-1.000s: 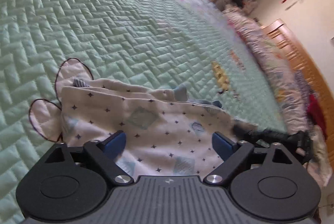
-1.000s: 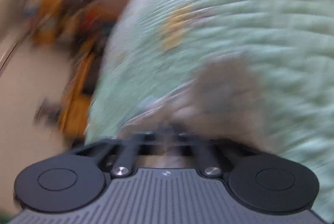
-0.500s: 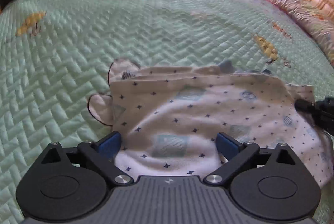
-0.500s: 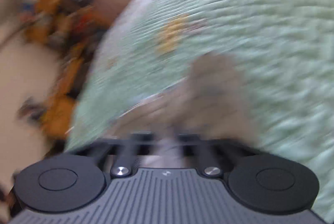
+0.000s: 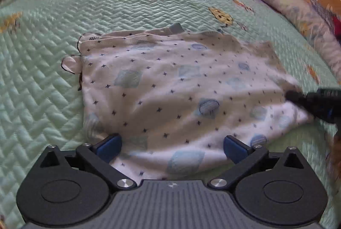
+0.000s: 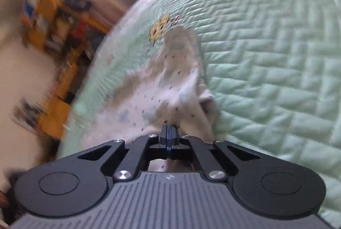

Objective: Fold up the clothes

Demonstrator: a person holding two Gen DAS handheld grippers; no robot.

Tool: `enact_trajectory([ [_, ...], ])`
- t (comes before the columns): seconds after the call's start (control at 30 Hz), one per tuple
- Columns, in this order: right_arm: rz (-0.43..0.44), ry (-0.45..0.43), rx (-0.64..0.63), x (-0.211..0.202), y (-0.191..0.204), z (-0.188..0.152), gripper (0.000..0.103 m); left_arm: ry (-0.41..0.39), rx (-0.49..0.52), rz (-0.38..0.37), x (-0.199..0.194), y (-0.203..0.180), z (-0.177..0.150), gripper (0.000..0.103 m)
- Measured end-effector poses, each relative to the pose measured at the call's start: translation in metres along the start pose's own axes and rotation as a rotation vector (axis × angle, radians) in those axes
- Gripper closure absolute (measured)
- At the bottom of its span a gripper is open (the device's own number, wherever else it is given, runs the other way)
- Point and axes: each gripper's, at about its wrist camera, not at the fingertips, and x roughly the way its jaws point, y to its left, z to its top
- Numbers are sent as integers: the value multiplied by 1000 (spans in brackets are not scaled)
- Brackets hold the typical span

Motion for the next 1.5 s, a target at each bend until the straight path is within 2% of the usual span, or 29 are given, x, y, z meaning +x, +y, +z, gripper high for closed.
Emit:
enact_trajectory([
  [0.03, -26, -14, -22, -5, 5, 0, 102, 2, -18, -2, -5, 0, 1, 2],
  [0.07, -53, -29, -57, -11, 15, -2, 97, 2, -27, -8, -7, -1, 1, 3],
  [0.2, 78, -1, -57, -29, 19, -18, 65, -9, -39, -48, -11, -10, 2, 1],
  [0.23, 51, 27, -61, -26, 16, -21, 65, -11, -42, -57, -12, -12, 3, 1],
  [0.27, 2, 47, -62, -21, 9, -23, 72, -14, -44, -67, -13, -14, 3, 2],
  [0.3, -23, 50, -42, -21, 2, -23, 98, -17, -47, -77, -14, -17, 3, 2],
  [0.33, -36, 47, -13, -23, -5, -23, 103, -19, -50, -87, -15, -19, 4, 2],
  [0.4, -63, 37, -31, -32, 1, -25, 100, -24, -56, -106, -17, -23, 5, 2],
  [0.43, -90, 27, -69, -36, 10, -27, 92, -27, -58, -116, -17, -26, 5, 2],
  [0.47, -77, 20, -94, -39, 20, -28, 88, -30, -61, -126, -18, -28, 5, 2],
  [0.53, 38, 30, -89, -36, 34, -31, 69, -35, -67, -145, -20, -32, 6, 2],
  [0.57, 85, 44, -80, -29, 41, -32, 67, -37, -70, -155, -21, -35, 6, 2],
  [0.63, 126, 76, -47, -18, 47, -37, 67, -48, -89, -176, -19, -39, 8, 2],
  [0.73, 107, 88, -68, 6, 55, -43, 66, -72, -173, -205, 3, -40, 11, 2],
  [0.8, 82, 105, -122, 16, 60, -49, 67, -59, -175, -216, 12, -38, 4, 2],
  [0.87, 54, 139, -192, 23, 60, -60, 72, -43, -168, -227, 17, -36, -3, 2],
  [0.93, 34, 131, -249, 19, 58, -67, 94, -33, -157, -242, 12, -34, -8, 2],
  [1.0, 39, 140, -210, 15, 47, -66, 103, -23, -134, -232, 9, -36, -8, 2],
  [1.1, 80, 121, -159, 16, 49, -60, 103, -8, -94, -207, 6, -39, -7, 2],
  [1.13, 94, 113, -143, 17, 50, -58, 95, -4, -79, -195, 3, -43, -6, 1],
  [1.27, 151, 82, -80, 20, 54, -51, 86, -5, -64, -152, -1, -53, -7, 1],
  [1.33, 164, 85, -59, 26, 55, -48, 77, 8, -50, -106, 5, -55, -11, 1],
  [1.37, 150, 123, -66, 35, 53, -51, 77, 7, -31, -96, 5, -57, -14, 1],
  [1.4, 137, 145, -83, 40, 50, -57, 84, 8, -6, -81, 5, -60, -17, 1],
  [1.43, 124, 158, -104, 43, 47, -63, 100, 9, 14, -69, 4, -63, -19, 1],
  [1.5, 118, 172, -96, 37, 40, -67, 103, 9, 41, -54, 4, -66, -22, 1],
])
